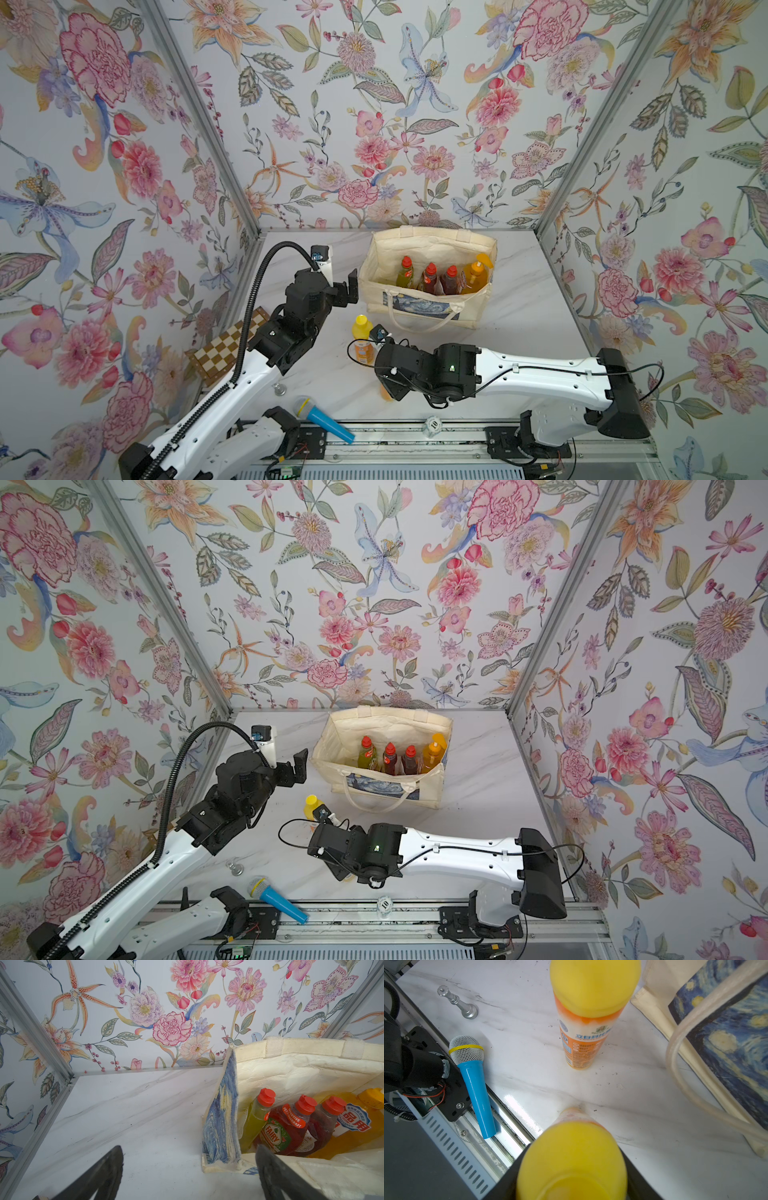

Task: Pack dish soap into the shopping bag
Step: Pick up the bottle of dish soap at the center of the board.

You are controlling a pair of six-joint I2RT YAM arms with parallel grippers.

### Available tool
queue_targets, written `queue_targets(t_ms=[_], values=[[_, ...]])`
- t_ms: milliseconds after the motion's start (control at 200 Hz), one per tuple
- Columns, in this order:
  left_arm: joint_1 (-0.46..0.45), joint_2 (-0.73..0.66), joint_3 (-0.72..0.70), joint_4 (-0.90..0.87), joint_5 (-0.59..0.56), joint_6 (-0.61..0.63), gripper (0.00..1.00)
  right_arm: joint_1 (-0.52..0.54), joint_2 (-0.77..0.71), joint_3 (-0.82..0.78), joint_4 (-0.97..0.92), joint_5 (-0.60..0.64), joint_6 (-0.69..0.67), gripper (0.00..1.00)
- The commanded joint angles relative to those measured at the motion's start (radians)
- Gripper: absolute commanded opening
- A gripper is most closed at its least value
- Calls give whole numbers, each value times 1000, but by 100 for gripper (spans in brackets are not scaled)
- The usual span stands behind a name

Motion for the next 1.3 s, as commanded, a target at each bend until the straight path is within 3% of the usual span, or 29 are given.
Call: queue_targets(t_ms=[0,120,566,796,1136,1296], values=[[11,9,-1,9,19,-5,99,-4,-11,-20,19,32,-13,64],[11,9,2,7,20,-4,99,4,-22,-37,56,39,-28,70],[14,7,10,5,28,-4,99,15,-90,-108,157,73,-56,75],[14,3,9,4,31,-8,99,15,-98,-133,170,73,-57,73],[14,-2,8,2,42,-21,100,17,-101,-164,212,67,-70,52],[14,8,23,-6,90,-24,97,18,-125,-154,212,88,-91,30]])
